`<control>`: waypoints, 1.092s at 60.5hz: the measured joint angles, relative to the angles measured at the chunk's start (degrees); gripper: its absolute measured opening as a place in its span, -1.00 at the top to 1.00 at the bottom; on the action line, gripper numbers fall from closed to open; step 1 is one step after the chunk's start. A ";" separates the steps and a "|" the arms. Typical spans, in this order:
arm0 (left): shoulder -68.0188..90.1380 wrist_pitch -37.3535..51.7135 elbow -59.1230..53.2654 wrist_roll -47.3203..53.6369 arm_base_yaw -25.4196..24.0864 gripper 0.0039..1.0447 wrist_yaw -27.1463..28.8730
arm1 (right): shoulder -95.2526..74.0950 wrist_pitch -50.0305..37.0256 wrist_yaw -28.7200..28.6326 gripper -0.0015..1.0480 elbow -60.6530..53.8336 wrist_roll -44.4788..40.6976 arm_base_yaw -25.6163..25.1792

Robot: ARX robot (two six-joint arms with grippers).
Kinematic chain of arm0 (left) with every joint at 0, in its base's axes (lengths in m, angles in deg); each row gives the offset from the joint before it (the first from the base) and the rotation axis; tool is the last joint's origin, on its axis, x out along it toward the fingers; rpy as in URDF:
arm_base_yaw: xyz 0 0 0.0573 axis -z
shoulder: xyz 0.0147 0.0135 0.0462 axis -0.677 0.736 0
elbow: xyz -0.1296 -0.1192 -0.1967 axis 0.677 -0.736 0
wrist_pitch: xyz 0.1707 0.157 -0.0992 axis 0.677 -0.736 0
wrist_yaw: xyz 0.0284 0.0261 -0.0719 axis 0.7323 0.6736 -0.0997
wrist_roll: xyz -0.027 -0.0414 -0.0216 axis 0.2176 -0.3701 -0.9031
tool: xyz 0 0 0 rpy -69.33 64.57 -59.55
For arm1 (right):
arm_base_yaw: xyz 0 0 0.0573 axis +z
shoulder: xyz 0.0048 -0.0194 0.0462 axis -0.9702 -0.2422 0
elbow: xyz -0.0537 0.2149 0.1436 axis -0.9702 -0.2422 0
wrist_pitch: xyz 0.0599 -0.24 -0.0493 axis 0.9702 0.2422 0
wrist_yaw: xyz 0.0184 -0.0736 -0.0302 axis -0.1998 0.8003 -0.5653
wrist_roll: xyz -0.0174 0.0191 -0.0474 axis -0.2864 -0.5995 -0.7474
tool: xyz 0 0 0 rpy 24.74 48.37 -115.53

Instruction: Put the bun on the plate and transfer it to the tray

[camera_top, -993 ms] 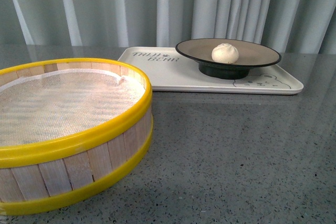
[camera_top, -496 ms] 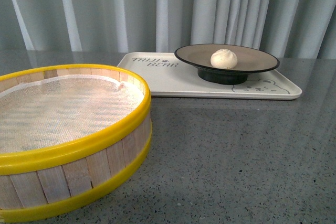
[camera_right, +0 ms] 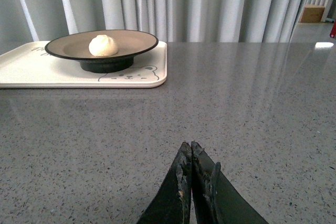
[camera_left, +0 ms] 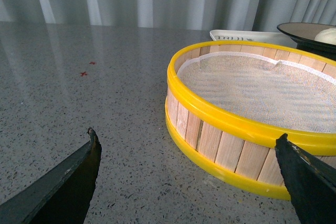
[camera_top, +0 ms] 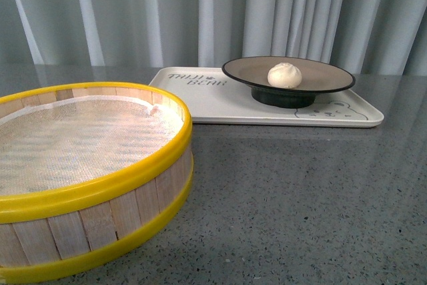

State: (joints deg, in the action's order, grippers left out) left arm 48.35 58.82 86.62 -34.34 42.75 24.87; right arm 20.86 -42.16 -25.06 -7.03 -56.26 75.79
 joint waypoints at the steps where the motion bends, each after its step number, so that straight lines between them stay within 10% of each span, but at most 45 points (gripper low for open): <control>1: 0.00 0.00 0.00 0.00 0.00 -0.88 0.00 | 0.22 0.02 0.00 0.97 -0.24 0.00 0.00; 36: 0.00 0.00 0.00 0.00 0.00 -0.88 -0.02 | 11.85 11.58 -0.02 0.95 -0.59 -0.07 0.02; 54: -0.02 0.00 0.00 0.00 0.00 -0.88 -0.02 | 11.85 11.58 -0.02 -0.35 -0.59 -0.07 0.02; 66: -0.02 0.00 0.00 0.00 0.00 -0.88 -0.02 | 11.85 11.58 -0.02 -0.87 -0.59 0.00 0.02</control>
State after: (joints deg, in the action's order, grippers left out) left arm 48.32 58.82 86.62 -34.34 42.75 24.85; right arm 32.71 -30.58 -25.08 -7.62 -56.26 75.82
